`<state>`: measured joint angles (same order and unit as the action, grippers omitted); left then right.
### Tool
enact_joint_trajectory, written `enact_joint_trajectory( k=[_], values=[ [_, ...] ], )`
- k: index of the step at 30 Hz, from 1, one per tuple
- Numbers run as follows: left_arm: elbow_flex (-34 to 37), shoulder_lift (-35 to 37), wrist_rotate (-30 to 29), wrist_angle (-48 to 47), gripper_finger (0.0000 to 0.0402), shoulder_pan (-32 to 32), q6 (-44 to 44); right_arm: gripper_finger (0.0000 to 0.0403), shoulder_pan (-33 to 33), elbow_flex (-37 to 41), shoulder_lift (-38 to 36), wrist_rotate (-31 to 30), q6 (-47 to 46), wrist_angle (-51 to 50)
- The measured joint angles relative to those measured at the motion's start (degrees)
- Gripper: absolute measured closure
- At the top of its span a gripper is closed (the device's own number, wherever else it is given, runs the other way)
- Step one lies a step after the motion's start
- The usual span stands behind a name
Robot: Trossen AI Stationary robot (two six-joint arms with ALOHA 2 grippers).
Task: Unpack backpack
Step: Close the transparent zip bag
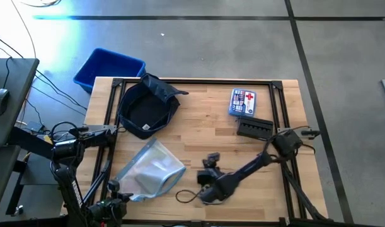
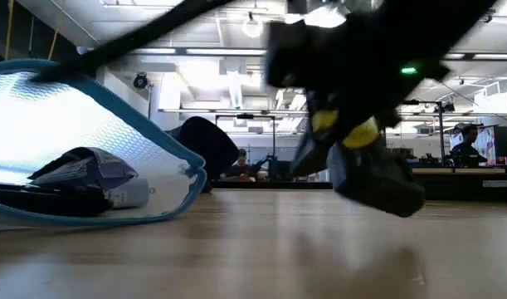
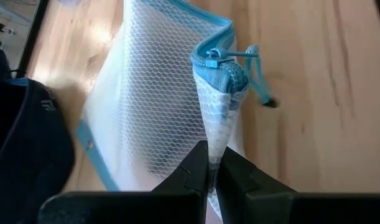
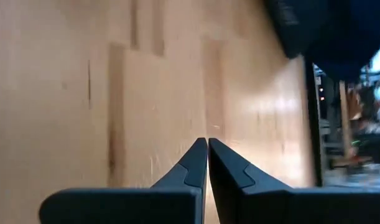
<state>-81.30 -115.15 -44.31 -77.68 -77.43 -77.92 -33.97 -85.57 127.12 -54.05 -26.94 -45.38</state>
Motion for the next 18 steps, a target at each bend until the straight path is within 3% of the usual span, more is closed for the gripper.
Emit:
enact_joint_trajectory(
  k=[4, 7, 14, 18],
  values=[
    [0.0, 0.0, -0.57, 0.01, 0.0401, 0.0, 0.38, 0.0403, -1.95, 13.96, -8.2, -1.37, -4.73, 23.09],
    [0.0, 0.0, -1.68, 0.48, 0.0401, 0.22, 0.46, 0.0403, -0.49, 20.03, -13.59, 4.17, 0.62, 36.03],
    [0.0, 0.0, -2.39, 0.47, 0.0401, 0.59, 0.55, 0.04, 6.4, 21.89, -15.56, 31.01, 23.03, 47.43],
    [0.0, 0.0, -2.37, 0.75, 0.0401, 0.59, 0.55, 0.0371, 8.95, 21.94, -14.11, 34.14, 40.2, 48.97]
  ],
)
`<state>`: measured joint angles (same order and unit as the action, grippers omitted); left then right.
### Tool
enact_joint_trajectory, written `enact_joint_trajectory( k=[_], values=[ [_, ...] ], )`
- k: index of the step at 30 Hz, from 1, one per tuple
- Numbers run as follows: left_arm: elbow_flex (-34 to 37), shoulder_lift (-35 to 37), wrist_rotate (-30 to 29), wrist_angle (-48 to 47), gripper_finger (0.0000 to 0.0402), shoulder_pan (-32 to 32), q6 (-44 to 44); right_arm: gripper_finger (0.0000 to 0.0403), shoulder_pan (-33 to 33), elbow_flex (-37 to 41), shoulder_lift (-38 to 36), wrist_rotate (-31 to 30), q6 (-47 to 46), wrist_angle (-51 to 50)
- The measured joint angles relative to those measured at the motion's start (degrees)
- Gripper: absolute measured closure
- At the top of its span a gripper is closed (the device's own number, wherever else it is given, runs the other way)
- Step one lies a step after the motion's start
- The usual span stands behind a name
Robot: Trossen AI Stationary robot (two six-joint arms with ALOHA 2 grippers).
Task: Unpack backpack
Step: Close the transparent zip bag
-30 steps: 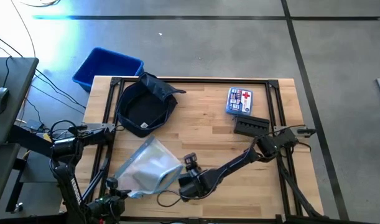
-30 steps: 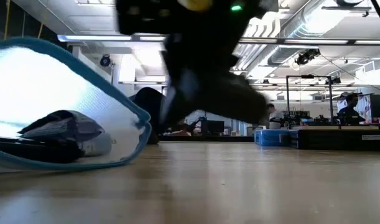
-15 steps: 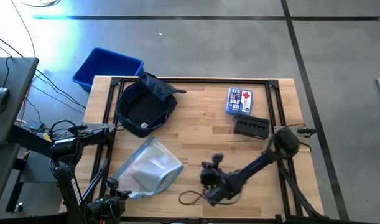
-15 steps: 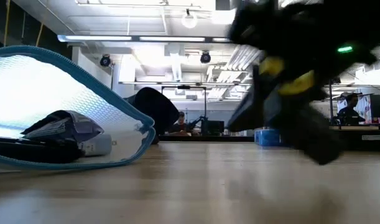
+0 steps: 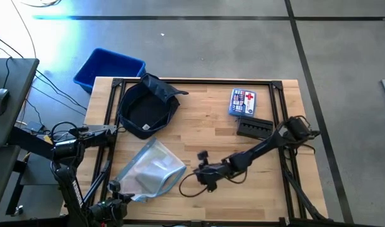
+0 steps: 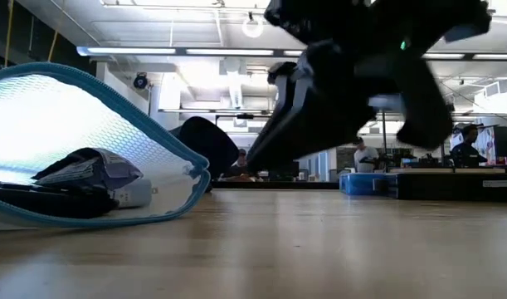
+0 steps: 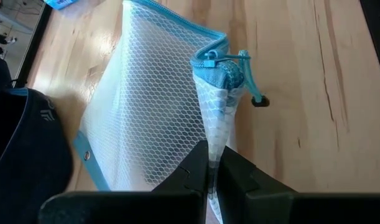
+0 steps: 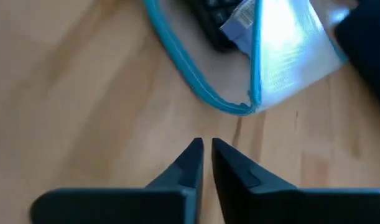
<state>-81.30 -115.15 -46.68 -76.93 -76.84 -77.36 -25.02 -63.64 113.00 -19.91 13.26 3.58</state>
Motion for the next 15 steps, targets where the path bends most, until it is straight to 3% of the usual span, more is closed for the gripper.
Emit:
enact_joint_trajectory(
  k=[6, 10, 15],
  values=[
    [0.0, 0.0, 0.52, 0.27, 0.0401, 0.0, 0.0, 0.027, 2.98, 0.0, 1.48, -1.48, 16.25, 2.13],
    [0.0, 0.0, 0.88, 0.38, 0.0401, 0.0, -0.51, 0.0197, 3.26, -0.02, 3.92, -2.73, 33.21, 6.93],
    [0.0, 0.0, 1.06, 1.18, 0.0401, 0.0, -2.66, 0.0151, 3.13, -0.04, 6.45, -6.89, 45.91, 14.68]
  ],
)
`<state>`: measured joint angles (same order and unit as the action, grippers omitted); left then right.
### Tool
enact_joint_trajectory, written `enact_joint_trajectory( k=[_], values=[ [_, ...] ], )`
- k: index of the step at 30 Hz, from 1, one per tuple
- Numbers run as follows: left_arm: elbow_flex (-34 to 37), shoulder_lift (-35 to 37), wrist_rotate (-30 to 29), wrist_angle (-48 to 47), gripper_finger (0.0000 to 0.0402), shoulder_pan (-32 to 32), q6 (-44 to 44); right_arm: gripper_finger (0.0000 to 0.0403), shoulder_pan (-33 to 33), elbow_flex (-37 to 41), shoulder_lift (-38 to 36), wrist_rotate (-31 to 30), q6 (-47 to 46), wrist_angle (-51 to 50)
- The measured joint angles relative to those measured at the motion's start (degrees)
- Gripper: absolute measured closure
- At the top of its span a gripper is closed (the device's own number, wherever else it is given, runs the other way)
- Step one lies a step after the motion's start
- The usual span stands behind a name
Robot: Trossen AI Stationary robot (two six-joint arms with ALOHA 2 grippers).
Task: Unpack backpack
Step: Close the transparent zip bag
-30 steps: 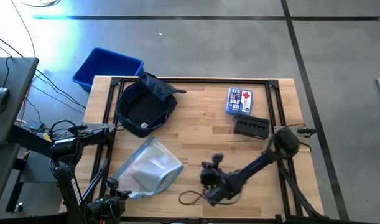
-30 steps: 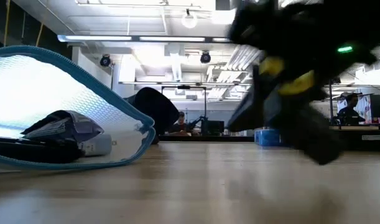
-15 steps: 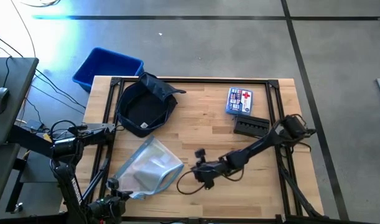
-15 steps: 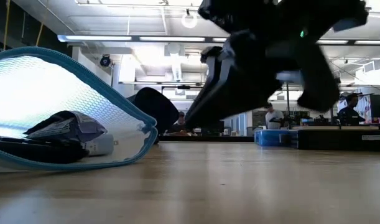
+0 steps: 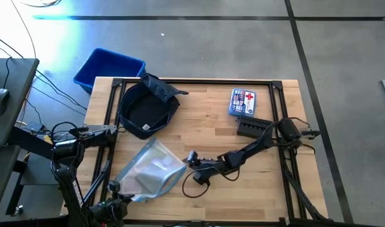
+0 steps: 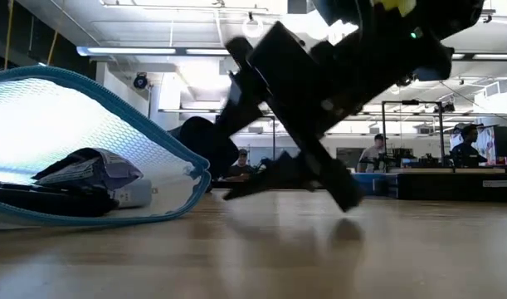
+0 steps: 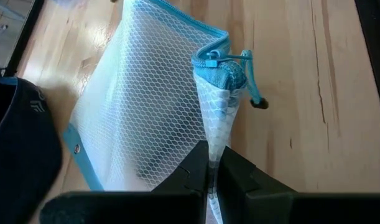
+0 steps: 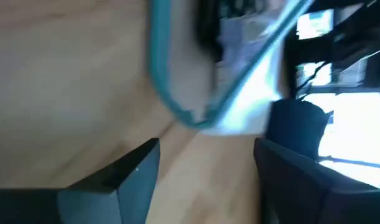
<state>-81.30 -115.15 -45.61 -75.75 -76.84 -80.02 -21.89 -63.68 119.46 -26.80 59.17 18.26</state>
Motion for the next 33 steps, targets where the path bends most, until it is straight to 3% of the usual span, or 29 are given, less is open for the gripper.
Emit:
enact_joint_trajectory(
  k=[7, 10, 21, 28, 33],
  values=[
    [0.0, 0.0, 0.05, 0.92, 0.0401, 0.12, -2.85, 0.0168, 1.4, 0.0, 0.24, 3.76, 3.74, 0.94],
    [0.0, 0.0, 0.08, 0.97, 0.0401, 0.45, -4.23, 0.0186, 1.7, 0.0, 0.26, 6.51, 4.36, 1.4],
    [0.0, 0.0, 0.09, 2.41, 0.0401, 2.9, -4.33, 0.0265, 3.3, 0.0, 0.27, 7.75, 6.59, 1.29],
    [0.0, 0.0, -0.18, 2.39, 0.0401, 3.45, -3.58, 0.038, 3.53, -0.29, 0.27, 7.56, -9.92, 0.99],
    [-0.04, -0.02, -5.36, 2.23, 0.0401, 3.43, -3.72, 0.0397, 1.65, -3.14, -0.29, 0.22, -23.51, -2.52]
  ],
)
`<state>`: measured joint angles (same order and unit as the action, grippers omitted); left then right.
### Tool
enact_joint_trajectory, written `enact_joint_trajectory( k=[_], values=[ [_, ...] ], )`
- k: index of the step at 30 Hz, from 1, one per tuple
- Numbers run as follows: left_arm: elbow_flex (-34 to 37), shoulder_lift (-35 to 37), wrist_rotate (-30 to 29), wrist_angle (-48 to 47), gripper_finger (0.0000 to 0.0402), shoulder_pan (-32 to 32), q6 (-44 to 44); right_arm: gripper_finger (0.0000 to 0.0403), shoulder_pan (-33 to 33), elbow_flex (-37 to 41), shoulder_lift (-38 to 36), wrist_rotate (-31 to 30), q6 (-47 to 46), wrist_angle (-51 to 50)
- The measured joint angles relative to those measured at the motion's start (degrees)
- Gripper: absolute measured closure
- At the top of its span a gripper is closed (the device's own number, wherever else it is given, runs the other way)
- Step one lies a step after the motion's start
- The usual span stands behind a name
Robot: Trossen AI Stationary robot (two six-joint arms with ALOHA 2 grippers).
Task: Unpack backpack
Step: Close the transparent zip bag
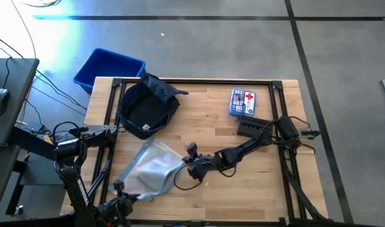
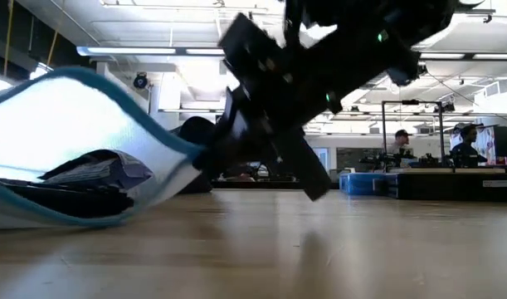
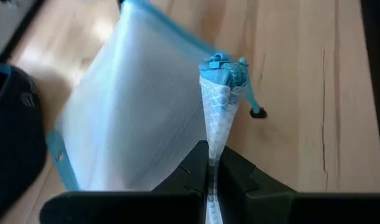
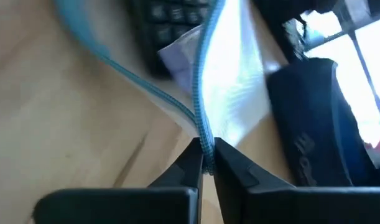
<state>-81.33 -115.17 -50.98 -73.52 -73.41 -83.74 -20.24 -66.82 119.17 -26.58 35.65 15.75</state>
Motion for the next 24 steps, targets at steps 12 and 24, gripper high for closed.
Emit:
enact_joint_trajectory(
  k=[12, 24],
  values=[
    [-10.33, -0.05, -27.01, -16.38, 0.0402, 1.16, 1.35, 0.0401, -4.95, -19.54, -15.82, 1.71, -29.78, -48.35],
    [-6.11, 1.7, -29.51, -16.5, 0.0402, 9.35, -2.66, 0.0402, -3.77, -33.93, -17.22, 18.8, -50.57, -80.58]
  ],
)
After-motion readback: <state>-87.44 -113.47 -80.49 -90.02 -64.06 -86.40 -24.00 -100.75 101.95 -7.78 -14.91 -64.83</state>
